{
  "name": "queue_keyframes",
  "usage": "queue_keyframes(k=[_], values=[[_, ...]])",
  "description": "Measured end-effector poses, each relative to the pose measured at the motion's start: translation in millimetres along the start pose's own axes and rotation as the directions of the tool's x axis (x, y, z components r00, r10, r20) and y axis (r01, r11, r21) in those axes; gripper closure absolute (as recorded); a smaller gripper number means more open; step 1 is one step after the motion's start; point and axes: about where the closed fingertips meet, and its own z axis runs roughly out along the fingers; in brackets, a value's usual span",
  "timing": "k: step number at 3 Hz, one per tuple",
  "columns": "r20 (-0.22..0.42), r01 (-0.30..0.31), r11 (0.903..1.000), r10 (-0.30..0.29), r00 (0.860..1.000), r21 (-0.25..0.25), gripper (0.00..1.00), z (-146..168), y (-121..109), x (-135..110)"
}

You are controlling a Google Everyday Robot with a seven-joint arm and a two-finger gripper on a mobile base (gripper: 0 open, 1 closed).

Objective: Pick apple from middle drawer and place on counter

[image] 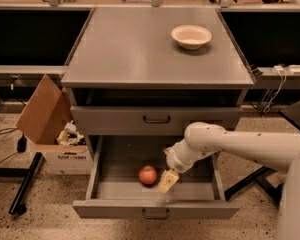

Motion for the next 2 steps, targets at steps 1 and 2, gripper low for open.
queue_keyframes(k=[1, 2], values=[[0.01, -0.012, 0.9999, 0.013, 1.0, -0.006, 0.0, 36.2, -4.0, -3.3], [0.045, -0.024, 0.9997, 0.024, 0.999, 0.007, 0.0, 60.1, -13.5, -6.9]])
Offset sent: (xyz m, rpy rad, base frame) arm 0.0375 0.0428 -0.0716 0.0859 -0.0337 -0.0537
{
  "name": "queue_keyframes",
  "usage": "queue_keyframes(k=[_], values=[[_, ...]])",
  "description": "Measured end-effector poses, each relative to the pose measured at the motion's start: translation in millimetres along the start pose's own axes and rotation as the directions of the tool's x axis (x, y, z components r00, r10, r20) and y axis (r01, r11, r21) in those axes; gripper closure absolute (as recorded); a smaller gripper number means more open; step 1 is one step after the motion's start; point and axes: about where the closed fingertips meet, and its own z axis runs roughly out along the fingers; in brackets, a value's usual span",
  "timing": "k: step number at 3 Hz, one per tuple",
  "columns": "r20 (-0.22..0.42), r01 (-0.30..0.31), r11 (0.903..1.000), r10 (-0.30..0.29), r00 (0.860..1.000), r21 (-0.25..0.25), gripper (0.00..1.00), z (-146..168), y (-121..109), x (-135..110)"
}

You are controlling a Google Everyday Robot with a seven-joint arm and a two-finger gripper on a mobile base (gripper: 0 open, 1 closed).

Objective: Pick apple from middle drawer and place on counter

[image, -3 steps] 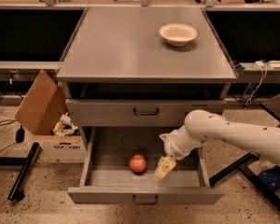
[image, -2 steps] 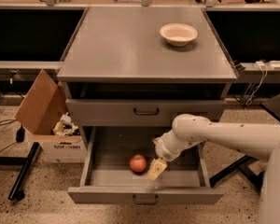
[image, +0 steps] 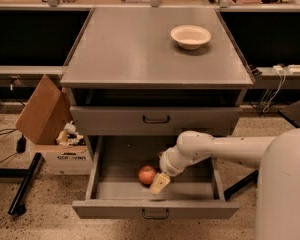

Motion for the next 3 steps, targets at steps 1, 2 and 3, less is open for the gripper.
queue_keyframes(k=[1, 2, 3], values=[[0.034, -0.011, 0.9999, 0.011, 0.999, 0.008, 0.0, 17.9, -11.7, 0.8], [0.058, -0.017, 0.9999, 0.017, 0.998, 0.002, 0.0, 39.9, -15.7, 6.8], [0.099, -0.022, 0.9997, 0.021, 0.995, 0.012, 0.0, 59.2, -16.3, 14.3]])
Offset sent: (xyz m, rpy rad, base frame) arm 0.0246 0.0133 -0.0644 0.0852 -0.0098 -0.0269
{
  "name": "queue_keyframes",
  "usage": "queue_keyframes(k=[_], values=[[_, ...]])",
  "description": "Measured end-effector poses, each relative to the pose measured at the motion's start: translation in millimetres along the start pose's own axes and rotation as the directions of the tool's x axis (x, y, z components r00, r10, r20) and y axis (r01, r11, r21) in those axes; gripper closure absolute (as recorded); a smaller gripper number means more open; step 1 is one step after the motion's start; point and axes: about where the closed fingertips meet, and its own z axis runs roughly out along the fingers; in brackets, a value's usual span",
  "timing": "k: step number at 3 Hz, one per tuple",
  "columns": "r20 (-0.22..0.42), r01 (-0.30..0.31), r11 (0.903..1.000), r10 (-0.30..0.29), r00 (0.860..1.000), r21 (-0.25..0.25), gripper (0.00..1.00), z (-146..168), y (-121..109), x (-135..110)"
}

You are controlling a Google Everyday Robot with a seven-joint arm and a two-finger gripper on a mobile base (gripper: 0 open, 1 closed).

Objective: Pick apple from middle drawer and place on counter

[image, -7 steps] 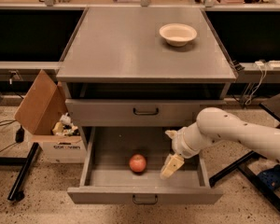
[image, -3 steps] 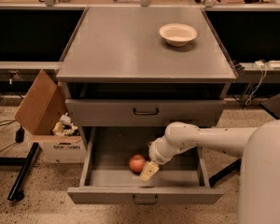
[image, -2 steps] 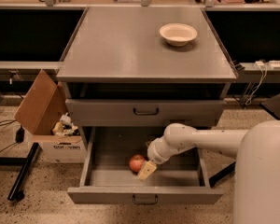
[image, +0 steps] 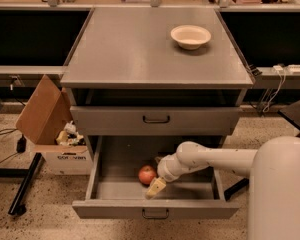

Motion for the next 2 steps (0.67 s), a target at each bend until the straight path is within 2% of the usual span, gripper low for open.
queue_keyframes(k=[1, 2], values=[[0.044, -0.02, 0.9998, 0.019, 0.999, 0.009, 0.19, 11.3, -3.0, 6.7], [0.12, -0.038, 0.9993, 0.037, 0.992, 0.006, 0.42, 15.1, -6.0, 4.5]])
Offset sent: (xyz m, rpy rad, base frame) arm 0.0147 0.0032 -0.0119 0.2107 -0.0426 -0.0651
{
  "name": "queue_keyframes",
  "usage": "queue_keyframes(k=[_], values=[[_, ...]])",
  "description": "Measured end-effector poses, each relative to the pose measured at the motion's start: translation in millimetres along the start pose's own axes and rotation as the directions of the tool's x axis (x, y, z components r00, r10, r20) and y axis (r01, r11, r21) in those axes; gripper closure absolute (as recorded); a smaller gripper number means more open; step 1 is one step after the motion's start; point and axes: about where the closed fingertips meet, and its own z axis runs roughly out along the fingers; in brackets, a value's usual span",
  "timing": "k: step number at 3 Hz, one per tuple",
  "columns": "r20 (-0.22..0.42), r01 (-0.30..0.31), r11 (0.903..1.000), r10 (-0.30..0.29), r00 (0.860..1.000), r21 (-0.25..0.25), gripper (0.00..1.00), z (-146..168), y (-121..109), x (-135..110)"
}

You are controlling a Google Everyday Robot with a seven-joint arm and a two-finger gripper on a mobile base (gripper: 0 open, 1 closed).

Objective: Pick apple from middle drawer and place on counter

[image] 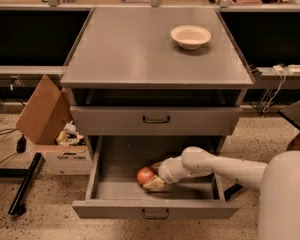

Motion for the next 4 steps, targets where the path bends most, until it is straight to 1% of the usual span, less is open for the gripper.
queue_keyframes(k=[1, 2, 3, 4], values=[[0.079, -0.004, 0.9999, 0.005, 0.997, -0.013, 0.66, 1.2, 1.0, -8.7], [0.185, 0.028, 0.9996, -0.026, 0.982, -0.009, 0.96, -29.6, 15.3, -25.9], [0.254, 0.054, 0.9983, -0.057, 0.966, 0.019, 1.0, -69.7, 28.0, -35.3], [0.283, 0.095, 0.993, -0.111, 0.953, 0.07, 1.0, -123.6, 34.9, -49.3]])
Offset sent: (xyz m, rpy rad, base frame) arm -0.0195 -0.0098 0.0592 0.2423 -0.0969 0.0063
